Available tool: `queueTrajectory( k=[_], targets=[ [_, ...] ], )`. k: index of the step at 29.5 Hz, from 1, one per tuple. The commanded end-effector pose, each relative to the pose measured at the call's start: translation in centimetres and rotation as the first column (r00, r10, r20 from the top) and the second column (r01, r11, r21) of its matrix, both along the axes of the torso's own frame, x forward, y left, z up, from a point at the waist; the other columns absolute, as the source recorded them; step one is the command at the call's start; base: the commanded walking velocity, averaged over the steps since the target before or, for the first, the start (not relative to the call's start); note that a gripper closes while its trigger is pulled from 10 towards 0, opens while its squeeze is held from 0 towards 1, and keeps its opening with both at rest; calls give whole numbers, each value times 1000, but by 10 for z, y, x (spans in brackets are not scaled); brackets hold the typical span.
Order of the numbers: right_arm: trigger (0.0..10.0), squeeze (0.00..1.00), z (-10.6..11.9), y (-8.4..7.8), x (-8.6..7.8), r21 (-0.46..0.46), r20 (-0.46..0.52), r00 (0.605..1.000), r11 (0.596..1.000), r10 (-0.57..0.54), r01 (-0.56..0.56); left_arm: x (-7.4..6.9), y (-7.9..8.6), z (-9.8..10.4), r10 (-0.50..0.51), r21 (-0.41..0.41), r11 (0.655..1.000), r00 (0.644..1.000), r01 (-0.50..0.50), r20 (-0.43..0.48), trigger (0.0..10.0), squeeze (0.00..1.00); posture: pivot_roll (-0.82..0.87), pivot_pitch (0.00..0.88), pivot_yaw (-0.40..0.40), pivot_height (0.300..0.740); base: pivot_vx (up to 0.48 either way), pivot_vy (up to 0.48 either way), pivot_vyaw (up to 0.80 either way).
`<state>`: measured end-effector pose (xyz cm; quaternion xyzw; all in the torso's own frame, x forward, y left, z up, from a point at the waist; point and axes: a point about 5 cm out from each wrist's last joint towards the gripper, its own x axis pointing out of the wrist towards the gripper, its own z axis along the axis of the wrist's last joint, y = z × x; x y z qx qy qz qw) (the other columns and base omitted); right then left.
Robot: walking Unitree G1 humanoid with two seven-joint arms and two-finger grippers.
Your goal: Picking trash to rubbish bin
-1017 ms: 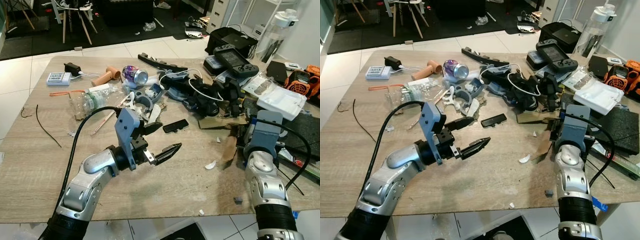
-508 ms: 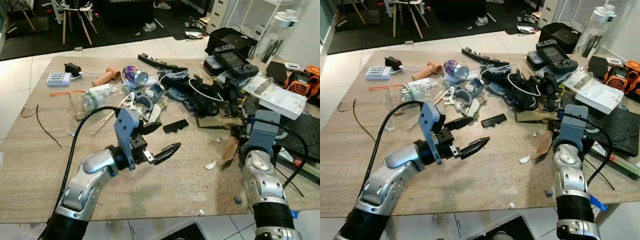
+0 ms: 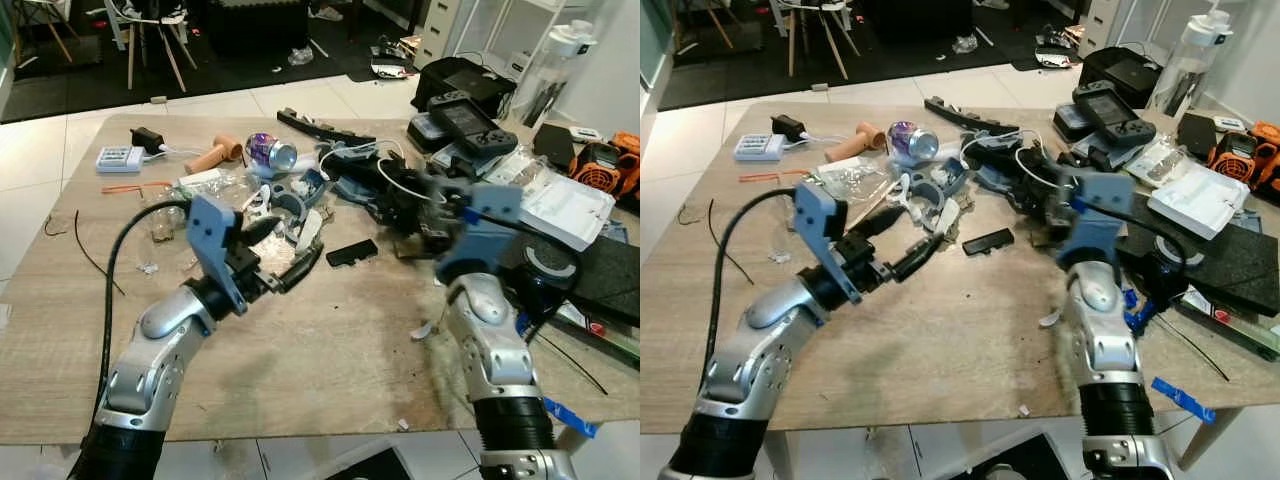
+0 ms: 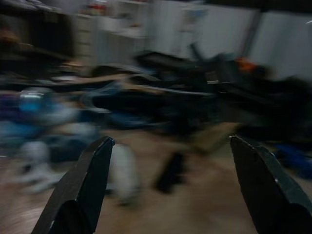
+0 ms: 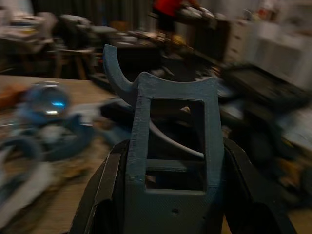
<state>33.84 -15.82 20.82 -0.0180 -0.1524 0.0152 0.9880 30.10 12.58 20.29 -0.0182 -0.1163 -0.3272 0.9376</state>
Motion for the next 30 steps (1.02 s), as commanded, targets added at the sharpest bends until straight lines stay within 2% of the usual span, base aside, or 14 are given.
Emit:
queueTrajectory(
  k=[1,2,3,5,7,12,14,15,16,18,21,27,30],
  targets=[
    [10000,0,2,2,-1,-42,20,1000,999,13,-12,6,12,-7,146,55,988,989,-146,-12,10000,0,59,97,-17,740,0,0,0],
    [10000,0,2,2,-1,-42,20,1000,999,13,-12,6,12,-7,146,55,988,989,-146,-12,10000,0,59,97,-17,740,0,0,0],
    [10000,0,1,4,-1,-69,20,1000,998,7,-5,10,21,-9,258,85,963,966,-257,-12,10000,0,61,98,-19,740,0,0,0],
    [10000,0,0,8,0,-141,49,999,990,17,-10,13,34,-13,394,99,916,917,-388,-51,10000,0,63,103,-22,740,0,0,0],
    [10000,0,0,12,0,-189,60,998,982,34,-22,14,40,-16,453,96,890,889,-446,-73,10000,0,63,104,-21,740,0,0,0],
    [10000,0,0,16,-1,-151,67,994,985,91,-80,13,39,-13,475,58,880,877,-471,-69,10000,0,60,107,-26,740,0,0,0],
    [10000,0,-1,17,-2,-130,64,992,986,113,-104,12,39,-10,489,-35,868,866,-495,-105,10000,0,59,108,-27,740,0,0,0],
    [10000,0,-1,17,-2,-130,64,992,986,113,-104,12,39,-10,489,-35,868,866,-495,-105,10000,0,59,108,-27,740,0,0,0],
    [10000,0,-2,16,-2,-130,64,992,987,107,-98,13,41,-10,504,-84,852,852,-517,-139,10000,0,55,113,-30,740,0,0,0],
    [10000,0,-3,16,-2,-134,55,993,986,104,-96,13,44,-10,517,-80,845,845,-529,-135,10000,0,56,114,-34,740,0,0,0],
    [10000,0,-7,11,0,-132,38,997,989,69,-63,11,44,-13,531,-21,844,839,-537,-119,10000,0,59,121,-31,740,0,0,0],
    [10000,0,-12,7,1,-100,9,998,994,55,-54,13,45,-16,541,-36,833,827,-552,-154,10000,0,63,123,-30,740,0,0,0],
    [10000,0,-15,6,1,-94,4,998,994,56,-56,14,45,-15,544,-42,830,823,-556,-161,10000,0,67,123,-29,740,-299,0,0]
  ],
)
